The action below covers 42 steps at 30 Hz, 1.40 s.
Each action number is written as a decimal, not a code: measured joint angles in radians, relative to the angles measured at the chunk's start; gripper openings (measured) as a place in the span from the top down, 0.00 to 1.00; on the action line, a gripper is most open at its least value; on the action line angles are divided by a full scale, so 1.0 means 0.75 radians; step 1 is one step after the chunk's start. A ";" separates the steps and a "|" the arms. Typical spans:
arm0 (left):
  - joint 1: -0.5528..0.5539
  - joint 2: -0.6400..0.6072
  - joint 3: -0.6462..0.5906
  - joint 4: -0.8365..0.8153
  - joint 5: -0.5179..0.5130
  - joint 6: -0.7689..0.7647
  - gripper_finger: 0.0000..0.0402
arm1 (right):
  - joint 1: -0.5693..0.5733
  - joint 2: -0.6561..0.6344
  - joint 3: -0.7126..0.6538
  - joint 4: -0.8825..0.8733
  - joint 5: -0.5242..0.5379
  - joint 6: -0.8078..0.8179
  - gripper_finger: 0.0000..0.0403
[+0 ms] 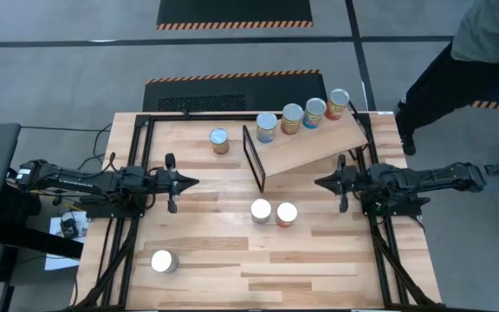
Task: Pick and place cans onto a shelf
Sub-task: Put the canned corn aligned with the other canned corn on the shelf
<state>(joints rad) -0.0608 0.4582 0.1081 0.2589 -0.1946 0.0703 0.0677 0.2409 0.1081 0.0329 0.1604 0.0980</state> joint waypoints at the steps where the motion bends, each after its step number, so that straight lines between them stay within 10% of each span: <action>1: 0.000 0.000 0.000 -0.003 -0.001 -0.005 1.00 | -0.003 0.000 0.000 0.023 -0.001 -0.001 0.93; 12: 0.000 0.000 0.000 -0.009 -0.001 -0.039 1.00 | 0.042 0.096 0.036 0.303 -0.186 -0.058 0.97; 23: 0.000 0.000 0.000 -0.012 -0.016 -0.041 1.00 | 0.380 0.735 0.310 0.229 0.121 -0.198 0.95; 42: 0.000 0.000 0.001 -0.051 -0.016 -0.068 1.00 | 0.515 1.428 0.867 -0.432 0.245 -0.026 0.63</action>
<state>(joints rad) -0.0608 0.4580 0.1085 0.2209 -0.2066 0.0193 0.4541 1.3117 0.7586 -0.2911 0.3438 0.0788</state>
